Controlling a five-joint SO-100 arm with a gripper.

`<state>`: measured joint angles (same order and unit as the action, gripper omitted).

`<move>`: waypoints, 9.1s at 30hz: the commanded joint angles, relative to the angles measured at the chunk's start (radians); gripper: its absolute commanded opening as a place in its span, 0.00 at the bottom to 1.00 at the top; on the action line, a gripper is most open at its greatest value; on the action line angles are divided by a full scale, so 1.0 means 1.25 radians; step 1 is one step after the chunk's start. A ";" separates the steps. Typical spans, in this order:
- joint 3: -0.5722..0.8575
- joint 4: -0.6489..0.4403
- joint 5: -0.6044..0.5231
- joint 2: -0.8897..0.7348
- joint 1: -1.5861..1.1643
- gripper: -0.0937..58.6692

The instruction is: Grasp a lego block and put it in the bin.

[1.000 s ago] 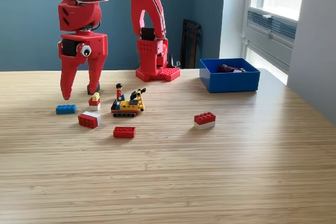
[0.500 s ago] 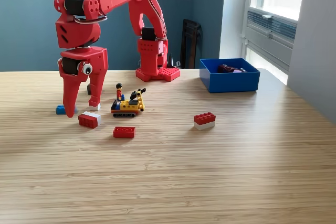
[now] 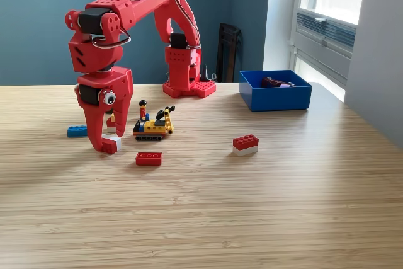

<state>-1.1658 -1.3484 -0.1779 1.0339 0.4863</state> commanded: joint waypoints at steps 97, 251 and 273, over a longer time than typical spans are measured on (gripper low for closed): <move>-0.039 -0.351 -0.055 0.523 -1.409 0.24; -0.437 0.130 0.096 0.371 0.133 0.38; -0.406 0.162 0.048 0.272 0.141 0.06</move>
<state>-1.7150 -1.1367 -0.1043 1.3668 0.6473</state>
